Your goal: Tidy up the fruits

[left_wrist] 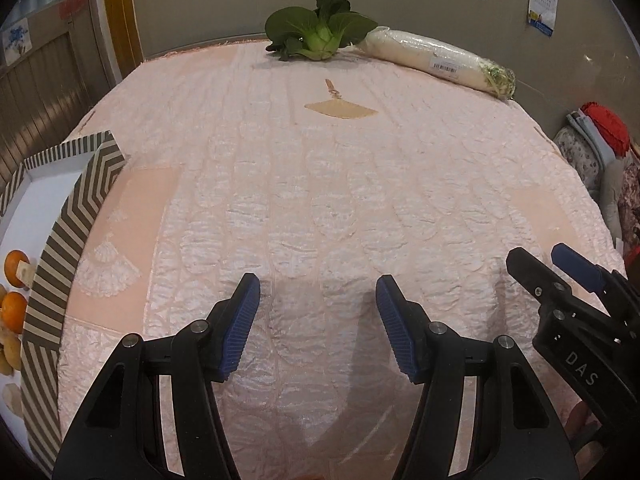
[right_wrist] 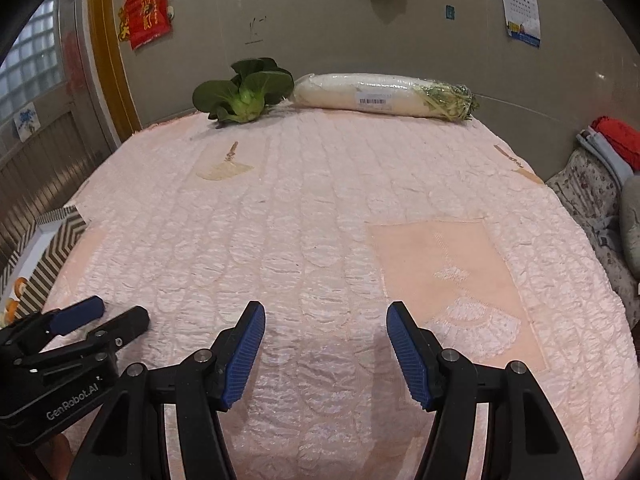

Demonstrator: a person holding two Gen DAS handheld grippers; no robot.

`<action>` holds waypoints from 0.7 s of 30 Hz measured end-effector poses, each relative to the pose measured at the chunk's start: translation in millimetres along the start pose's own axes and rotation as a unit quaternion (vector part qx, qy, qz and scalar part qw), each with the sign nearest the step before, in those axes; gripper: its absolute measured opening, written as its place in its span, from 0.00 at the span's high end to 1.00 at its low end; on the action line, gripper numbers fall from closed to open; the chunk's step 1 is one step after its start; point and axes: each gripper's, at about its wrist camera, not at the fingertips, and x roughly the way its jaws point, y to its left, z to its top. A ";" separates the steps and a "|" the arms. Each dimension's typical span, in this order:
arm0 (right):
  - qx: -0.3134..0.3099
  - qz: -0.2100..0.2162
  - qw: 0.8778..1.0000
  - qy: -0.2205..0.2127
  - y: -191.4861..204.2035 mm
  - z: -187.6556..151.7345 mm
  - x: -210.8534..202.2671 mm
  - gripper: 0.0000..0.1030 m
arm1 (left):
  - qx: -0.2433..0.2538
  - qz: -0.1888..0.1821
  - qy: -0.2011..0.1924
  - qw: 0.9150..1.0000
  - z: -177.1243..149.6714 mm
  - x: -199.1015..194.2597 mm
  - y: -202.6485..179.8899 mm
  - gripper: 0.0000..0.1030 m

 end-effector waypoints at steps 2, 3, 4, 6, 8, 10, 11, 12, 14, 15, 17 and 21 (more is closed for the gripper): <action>-0.001 -0.006 1.000 0.003 0.6 0.4 2.2 0.41 | 0.001 0.001 -0.002 1.000 -0.3 0.3 -0.1 0.41; -0.001 -0.008 1.000 0.004 0.2 0.6 3.0 0.41 | 0.001 0.003 -0.002 1.000 -0.6 0.2 -0.2 0.41; 0.000 -0.009 1.000 0.005 0.0 0.9 3.7 0.41 | 0.002 0.004 -0.003 1.000 -1.0 0.2 -0.3 0.41; 0.000 -0.009 1.000 0.007 -0.4 1.5 5.0 0.41 | 0.003 0.010 -0.006 1.000 -1.6 1.0 -1.0 0.41; 0.001 -0.013 1.000 0.014 -0.8 1.5 7.3 0.41 | 0.010 0.019 -0.009 1.000 -2.2 2.3 -3.4 0.39; 0.002 -0.018 1.000 0.020 -2.5 1.7 10.0 0.41 | 0.015 0.029 -0.011 0.999 -2.4 4.3 -5.3 0.28; 0.003 -0.020 1.000 0.024 -3.7 1.7 11.5 0.41 | 0.010 0.032 -0.010 0.999 -2.0 5.6 -3.4 0.25; 0.003 -0.019 0.999 0.028 -4.6 1.6 13.0 0.40 | 0.005 0.030 -0.008 0.999 -0.9 7.0 -1.1 0.23; -0.001 -0.024 0.999 0.032 -5.0 1.6 14.4 0.36 | 0.006 0.030 -0.007 1.000 0.3 8.9 -0.9 0.21; -0.003 -0.029 0.999 0.034 -4.5 1.0 14.3 0.33 | 0.010 0.031 -0.008 0.999 0.0 9.8 -3.1 0.17; -0.004 -0.037 0.999 0.039 -5.1 0.3 15.7 0.22 | 0.014 0.028 -0.006 1.000 -0.5 10.8 -5.7 0.11; 0.008 -0.030 0.999 0.043 -11.1 0.2 17.3 0.16 | 0.004 0.032 0.002 0.999 1.7 14.8 -4.0 0.00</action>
